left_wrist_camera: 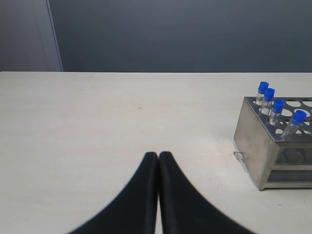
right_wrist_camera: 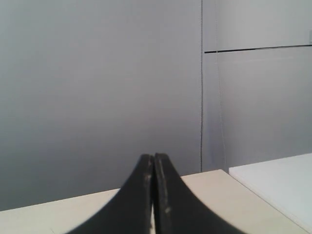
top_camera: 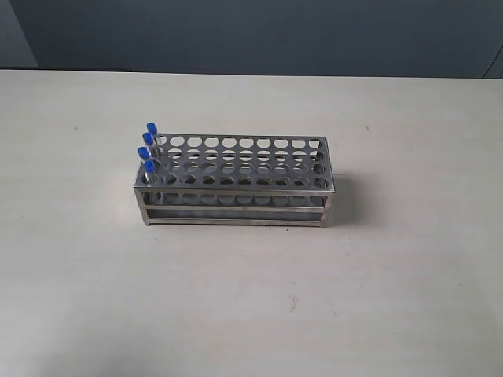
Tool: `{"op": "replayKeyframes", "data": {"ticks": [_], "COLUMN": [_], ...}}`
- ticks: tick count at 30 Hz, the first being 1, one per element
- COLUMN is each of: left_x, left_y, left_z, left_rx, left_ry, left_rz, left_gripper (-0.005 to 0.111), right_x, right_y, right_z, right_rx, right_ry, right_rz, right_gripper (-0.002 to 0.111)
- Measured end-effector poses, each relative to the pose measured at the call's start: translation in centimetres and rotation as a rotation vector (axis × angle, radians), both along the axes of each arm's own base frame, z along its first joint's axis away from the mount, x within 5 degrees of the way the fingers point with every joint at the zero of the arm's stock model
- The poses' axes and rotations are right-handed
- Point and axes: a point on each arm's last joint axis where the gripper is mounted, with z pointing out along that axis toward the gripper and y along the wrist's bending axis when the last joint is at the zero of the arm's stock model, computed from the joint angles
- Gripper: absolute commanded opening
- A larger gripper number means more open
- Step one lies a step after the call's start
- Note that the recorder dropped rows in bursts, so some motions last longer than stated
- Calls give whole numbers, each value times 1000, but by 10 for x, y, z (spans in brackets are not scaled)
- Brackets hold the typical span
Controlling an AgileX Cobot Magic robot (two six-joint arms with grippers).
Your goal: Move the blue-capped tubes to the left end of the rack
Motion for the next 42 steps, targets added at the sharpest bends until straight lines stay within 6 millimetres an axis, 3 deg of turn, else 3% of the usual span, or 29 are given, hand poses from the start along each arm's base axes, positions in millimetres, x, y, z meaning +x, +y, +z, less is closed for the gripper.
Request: {"op": "replayKeyframes", "data": {"ticks": [9,42], "left_x": [0,0], "left_y": [0,0], "left_z": [0,0], "left_rx": [0,0], "left_ry": [0,0], "left_rz": [0,0], "left_gripper": [1,1], "right_x": [0,0], "right_y": [-4,-4], "right_z": [-3,-4], "right_rx": [94,102], "right_ry": [22,25], "right_rz": [-34,-37], "right_gripper": [-1,-1]}}
